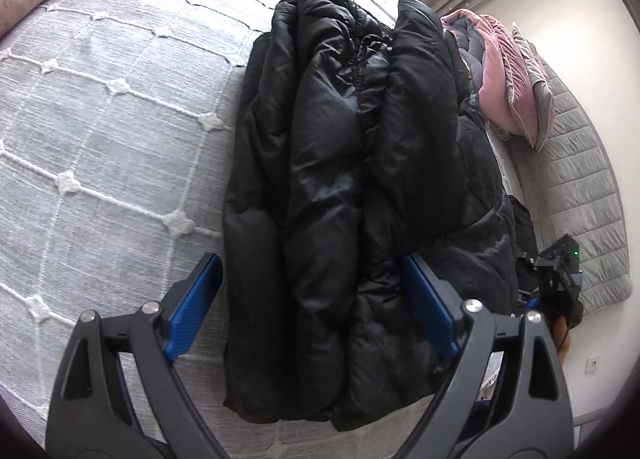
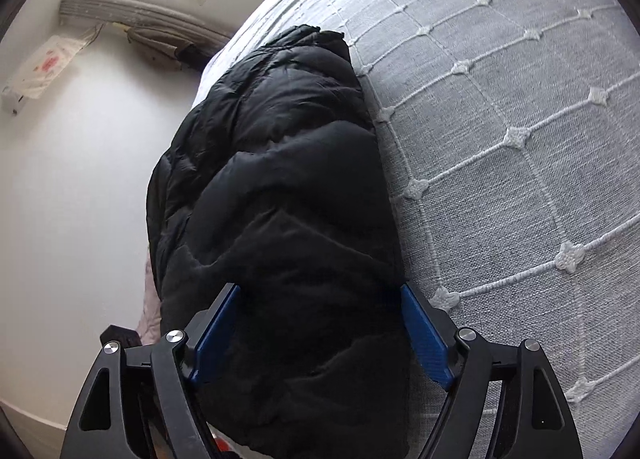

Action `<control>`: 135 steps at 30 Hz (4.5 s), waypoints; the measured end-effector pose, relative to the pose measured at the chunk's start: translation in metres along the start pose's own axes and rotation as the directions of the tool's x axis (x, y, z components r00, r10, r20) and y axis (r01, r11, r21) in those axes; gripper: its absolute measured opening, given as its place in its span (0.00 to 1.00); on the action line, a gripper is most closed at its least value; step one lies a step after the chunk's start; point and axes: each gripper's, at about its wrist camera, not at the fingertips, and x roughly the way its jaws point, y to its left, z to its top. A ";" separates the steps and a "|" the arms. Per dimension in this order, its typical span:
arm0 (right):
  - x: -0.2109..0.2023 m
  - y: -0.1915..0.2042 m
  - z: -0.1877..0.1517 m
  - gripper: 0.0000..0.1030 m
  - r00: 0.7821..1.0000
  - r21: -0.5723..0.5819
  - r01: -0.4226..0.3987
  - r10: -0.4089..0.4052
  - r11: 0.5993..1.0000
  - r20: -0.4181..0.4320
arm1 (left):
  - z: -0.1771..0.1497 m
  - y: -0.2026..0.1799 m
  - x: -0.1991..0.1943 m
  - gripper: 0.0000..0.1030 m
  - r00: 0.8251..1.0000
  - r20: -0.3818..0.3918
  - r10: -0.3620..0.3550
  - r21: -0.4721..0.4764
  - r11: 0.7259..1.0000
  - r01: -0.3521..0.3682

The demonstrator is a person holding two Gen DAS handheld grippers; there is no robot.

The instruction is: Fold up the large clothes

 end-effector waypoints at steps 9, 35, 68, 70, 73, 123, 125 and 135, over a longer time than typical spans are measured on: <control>0.011 -0.011 0.003 0.85 0.995 0.075 -0.093 0.094 0.993 -0.009 | -0.005 0.010 0.005 0.90 0.999 -0.021 -0.033 -0.028 0.999 0.032; 0.034 0.021 -0.005 0.62 1.000 -0.104 -0.015 0.017 0.994 0.023 | -0.004 0.002 0.002 0.47 0.997 0.042 -0.060 -0.040 0.997 0.061; -0.003 0.089 0.153 0.27 0.853 -0.338 0.120 0.077 0.934 0.516 | 0.148 -0.107 0.055 0.26 0.918 0.369 -0.144 0.148 0.984 0.095; 0.039 0.041 0.181 0.34 0.892 -0.213 0.121 -0.012 0.970 0.452 | 0.159 -0.095 0.088 0.31 0.957 0.267 -0.117 0.141 0.987 0.081; 0.079 -0.031 0.190 0.66 0.913 -0.025 0.025 -0.013 0.999 0.408 | 0.165 -0.061 0.131 0.55 0.967 0.199 -0.161 0.026 0.987 0.159; -0.055 0.126 -0.112 0.83 0.818 -0.459 0.464 -0.167 0.758 0.550 | -0.065 -0.145 -0.072 0.94 0.780 0.570 0.259 0.244 0.853 -0.461; -0.051 0.124 -0.109 0.83 0.817 -0.450 0.471 -0.183 0.759 0.547 | -0.062 -0.143 -0.066 0.94 0.790 0.555 0.260 0.241 0.858 -0.453; -0.031 0.122 -0.107 0.99 0.774 -0.453 0.573 -0.270 0.683 0.573 | -0.048 -0.145 -0.041 0.98 0.827 0.485 0.286 0.256 0.857 -0.447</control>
